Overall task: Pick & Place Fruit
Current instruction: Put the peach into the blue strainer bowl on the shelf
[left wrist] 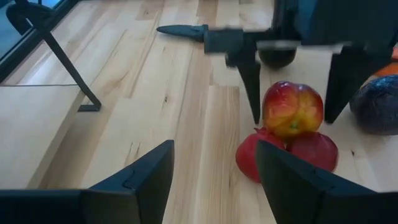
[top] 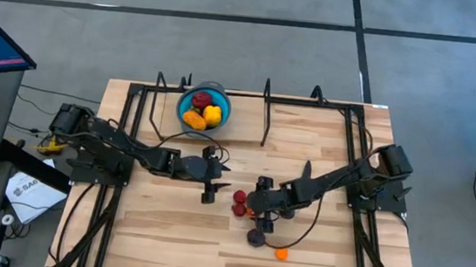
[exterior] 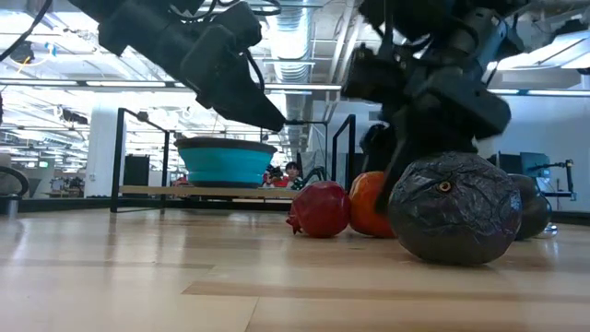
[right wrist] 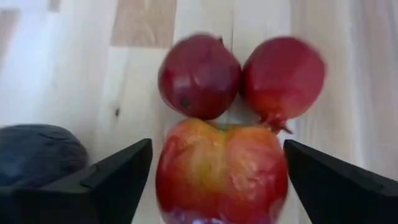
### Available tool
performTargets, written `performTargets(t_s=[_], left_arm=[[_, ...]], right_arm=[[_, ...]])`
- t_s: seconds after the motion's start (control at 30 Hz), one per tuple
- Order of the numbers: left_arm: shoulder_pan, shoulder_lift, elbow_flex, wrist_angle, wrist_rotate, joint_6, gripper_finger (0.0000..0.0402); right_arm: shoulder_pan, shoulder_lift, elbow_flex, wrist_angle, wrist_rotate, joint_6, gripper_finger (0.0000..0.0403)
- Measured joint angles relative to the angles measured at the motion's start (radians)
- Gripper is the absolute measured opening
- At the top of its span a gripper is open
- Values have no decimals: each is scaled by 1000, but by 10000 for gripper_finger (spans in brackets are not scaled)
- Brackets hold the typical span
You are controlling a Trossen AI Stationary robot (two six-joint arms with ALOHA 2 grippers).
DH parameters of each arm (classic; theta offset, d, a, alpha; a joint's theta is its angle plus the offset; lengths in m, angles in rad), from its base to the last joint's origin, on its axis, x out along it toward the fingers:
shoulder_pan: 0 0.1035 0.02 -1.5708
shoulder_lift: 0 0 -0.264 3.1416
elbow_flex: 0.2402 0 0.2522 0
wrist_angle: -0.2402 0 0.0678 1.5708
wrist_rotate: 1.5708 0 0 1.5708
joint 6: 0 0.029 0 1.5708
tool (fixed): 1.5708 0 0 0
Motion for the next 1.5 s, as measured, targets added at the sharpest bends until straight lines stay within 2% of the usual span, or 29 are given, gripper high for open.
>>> performTargets(t_s=[0.27,0.4,0.5,0.77,0.9,1.07,1.17,1.33,1.5], left_arm=[[0,0,0,8,0,2,217],[0,0,0,16,0,2,217],[0,0,0,17,0,2,219],[-11,0,0,21,0,-4,211],[-11,0,0,61,0,0,207],[-18,-34,-1,120,-14,32,202],[-43,-106,0,110,-119,83,198],[-108,-267,0,110,-287,301,188],[-111,-384,0,109,-280,486,186]], right_arm=[[0,-8,14,-73,1,33,238],[-14,-88,-1,-65,-1,54,238],[-44,-180,-67,77,-6,92,238],[-171,-506,-292,615,-12,270,258],[-254,-586,-348,827,0,422,257],[-335,-556,-357,1007,2,525,257],[-361,-488,-359,1092,-36,568,257],[-396,-331,-352,1332,-128,629,257],[-420,-173,-308,1516,-222,698,258]])
